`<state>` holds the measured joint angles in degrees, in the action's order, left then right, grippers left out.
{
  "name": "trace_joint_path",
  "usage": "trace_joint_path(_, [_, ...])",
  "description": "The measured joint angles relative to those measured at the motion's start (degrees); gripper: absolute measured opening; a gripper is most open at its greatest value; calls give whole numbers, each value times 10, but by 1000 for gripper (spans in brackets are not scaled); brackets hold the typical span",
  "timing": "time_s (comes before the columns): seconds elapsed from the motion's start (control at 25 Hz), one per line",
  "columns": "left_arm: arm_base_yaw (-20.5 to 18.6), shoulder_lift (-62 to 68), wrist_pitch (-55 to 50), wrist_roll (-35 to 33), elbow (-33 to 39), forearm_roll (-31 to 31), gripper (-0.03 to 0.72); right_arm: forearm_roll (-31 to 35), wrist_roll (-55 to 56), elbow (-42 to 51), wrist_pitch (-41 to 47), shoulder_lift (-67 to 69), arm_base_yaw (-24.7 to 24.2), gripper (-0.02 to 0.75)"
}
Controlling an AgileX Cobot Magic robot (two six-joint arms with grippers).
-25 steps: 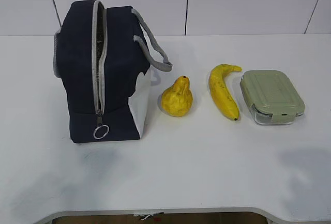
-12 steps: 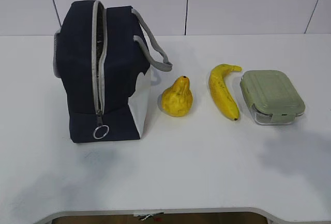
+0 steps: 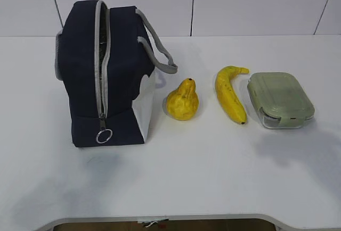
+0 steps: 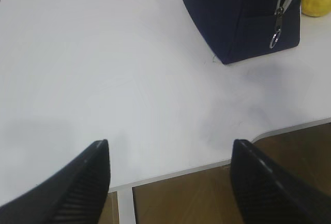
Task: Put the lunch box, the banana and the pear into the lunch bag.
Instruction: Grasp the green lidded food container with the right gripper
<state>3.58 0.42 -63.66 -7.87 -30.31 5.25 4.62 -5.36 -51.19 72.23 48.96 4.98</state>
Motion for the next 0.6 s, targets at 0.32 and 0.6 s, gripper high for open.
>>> trace_joint_path(0.32, [0,0,0,0,0,0,555,4,-11,-55,-4,89,0,539])
trace_joint_path(0.6, [0,0,0,0,0,0,555,19,-32,-102,-6,145,-43,539])
